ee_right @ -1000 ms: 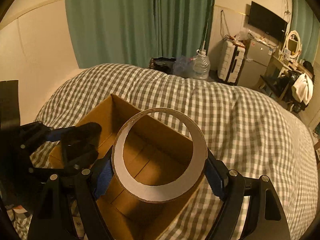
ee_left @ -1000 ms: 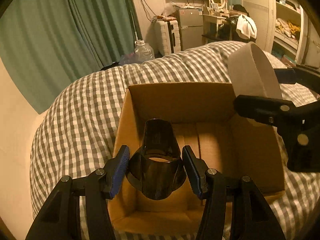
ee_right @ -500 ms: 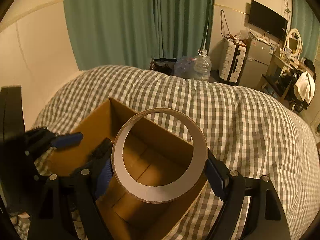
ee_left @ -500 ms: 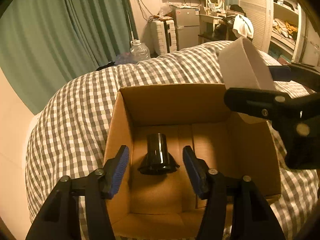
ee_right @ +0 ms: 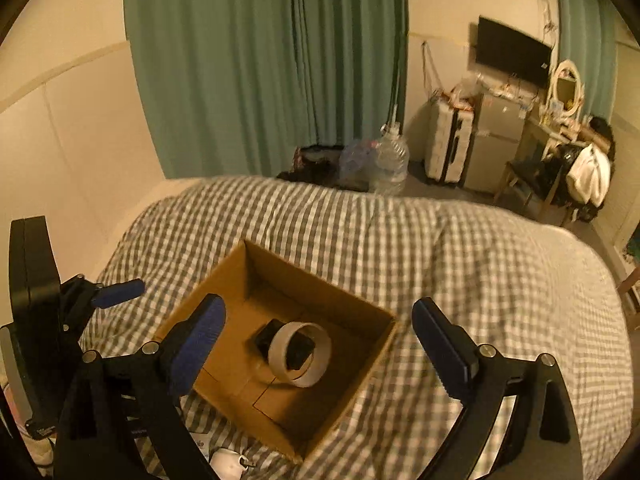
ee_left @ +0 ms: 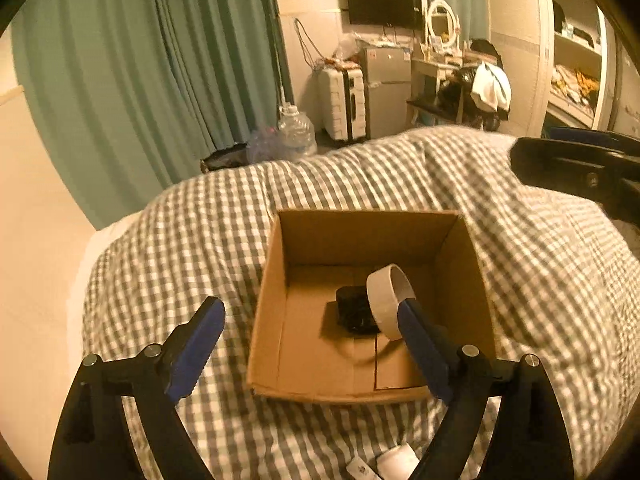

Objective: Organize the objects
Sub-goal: 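Return both grippers to the pile and grasp the white sock with the left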

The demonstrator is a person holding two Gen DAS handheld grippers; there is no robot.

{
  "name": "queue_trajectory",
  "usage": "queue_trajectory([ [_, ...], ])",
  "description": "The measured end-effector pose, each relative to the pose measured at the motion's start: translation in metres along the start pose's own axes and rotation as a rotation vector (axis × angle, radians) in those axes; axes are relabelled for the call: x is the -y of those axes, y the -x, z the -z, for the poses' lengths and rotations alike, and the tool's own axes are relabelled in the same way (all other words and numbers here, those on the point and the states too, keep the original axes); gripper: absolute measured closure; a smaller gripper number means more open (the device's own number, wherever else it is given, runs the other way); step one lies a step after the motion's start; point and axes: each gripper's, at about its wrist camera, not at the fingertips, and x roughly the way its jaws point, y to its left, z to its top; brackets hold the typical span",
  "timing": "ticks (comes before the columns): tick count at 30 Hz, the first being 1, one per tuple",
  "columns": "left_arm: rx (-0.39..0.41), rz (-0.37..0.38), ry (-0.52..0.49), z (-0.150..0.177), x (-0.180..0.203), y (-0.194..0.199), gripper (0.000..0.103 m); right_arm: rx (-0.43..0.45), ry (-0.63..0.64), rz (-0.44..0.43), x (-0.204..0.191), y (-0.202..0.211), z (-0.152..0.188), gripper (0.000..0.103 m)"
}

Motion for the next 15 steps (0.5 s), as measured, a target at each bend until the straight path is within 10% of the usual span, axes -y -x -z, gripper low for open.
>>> queue_trajectory([
  [15,0.100,-0.050,0.019,0.024,-0.005,0.124,0.004,0.111,0.076,0.050,-0.026,0.126,0.017,0.007],
])
